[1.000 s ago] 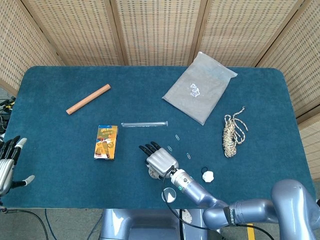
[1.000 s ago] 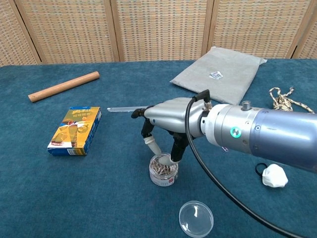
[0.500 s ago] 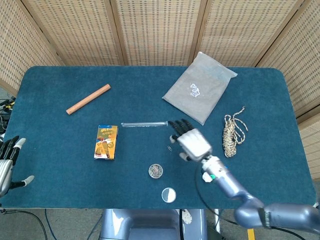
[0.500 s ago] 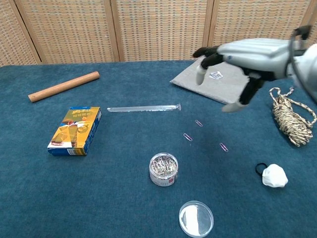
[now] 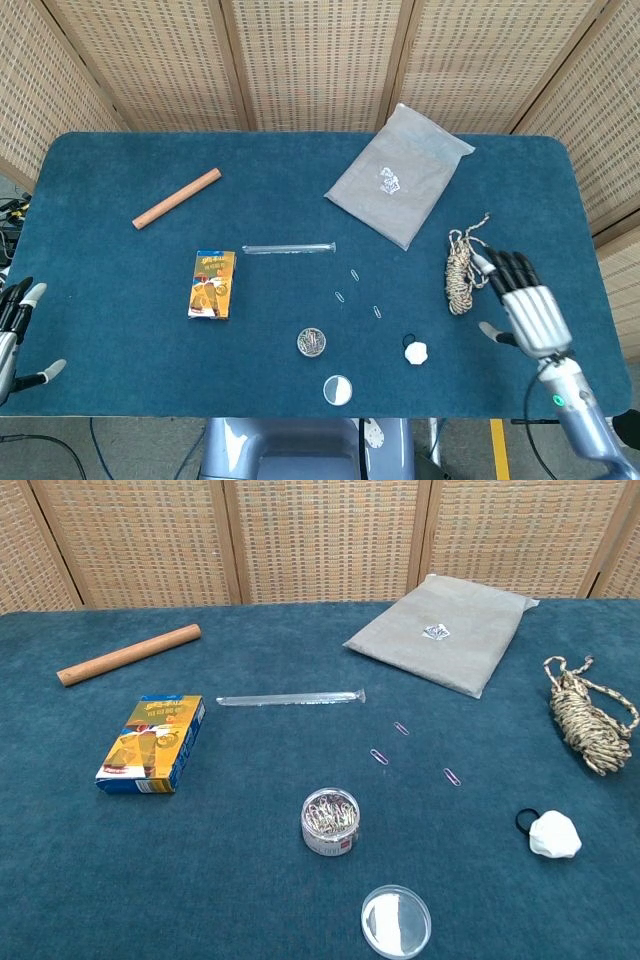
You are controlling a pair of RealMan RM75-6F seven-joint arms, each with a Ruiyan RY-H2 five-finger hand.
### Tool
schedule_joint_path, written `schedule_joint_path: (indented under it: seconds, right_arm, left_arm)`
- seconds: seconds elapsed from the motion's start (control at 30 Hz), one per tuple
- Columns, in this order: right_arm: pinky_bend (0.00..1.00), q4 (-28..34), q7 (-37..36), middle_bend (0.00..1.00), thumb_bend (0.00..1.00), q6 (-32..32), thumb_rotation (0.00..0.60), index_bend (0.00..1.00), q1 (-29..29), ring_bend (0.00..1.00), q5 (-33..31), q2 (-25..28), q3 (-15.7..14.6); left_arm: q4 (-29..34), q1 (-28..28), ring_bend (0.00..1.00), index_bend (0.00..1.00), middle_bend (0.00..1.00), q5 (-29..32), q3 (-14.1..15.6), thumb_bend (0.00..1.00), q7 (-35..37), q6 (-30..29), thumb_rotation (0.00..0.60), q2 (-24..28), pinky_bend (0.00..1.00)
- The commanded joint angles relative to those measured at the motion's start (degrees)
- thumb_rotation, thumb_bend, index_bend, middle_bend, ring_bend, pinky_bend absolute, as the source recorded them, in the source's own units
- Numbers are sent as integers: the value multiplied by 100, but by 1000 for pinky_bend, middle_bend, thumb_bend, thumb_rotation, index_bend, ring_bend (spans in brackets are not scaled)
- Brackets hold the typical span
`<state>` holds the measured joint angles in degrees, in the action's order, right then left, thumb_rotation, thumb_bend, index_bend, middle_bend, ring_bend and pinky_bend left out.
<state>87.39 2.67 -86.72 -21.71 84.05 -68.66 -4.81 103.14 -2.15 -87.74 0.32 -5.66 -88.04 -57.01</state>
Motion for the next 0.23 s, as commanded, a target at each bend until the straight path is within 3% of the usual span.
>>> schedule_joint_path:
  seconds: [0.03,0.23]
  right_arm:
    - [0,-350,-294,0,0,-443,600,0,451,0,196,-106,-96]
    - [0,-464,-514,0,0,-749,600,0,779,0,391,-86,-24]
  left_arm:
    - [-7,26,0,0,0,-20,20,0,31,-12,600,14,0]
    - [12,29,0,0,0,-38,31,0,14,22,600,20,0]
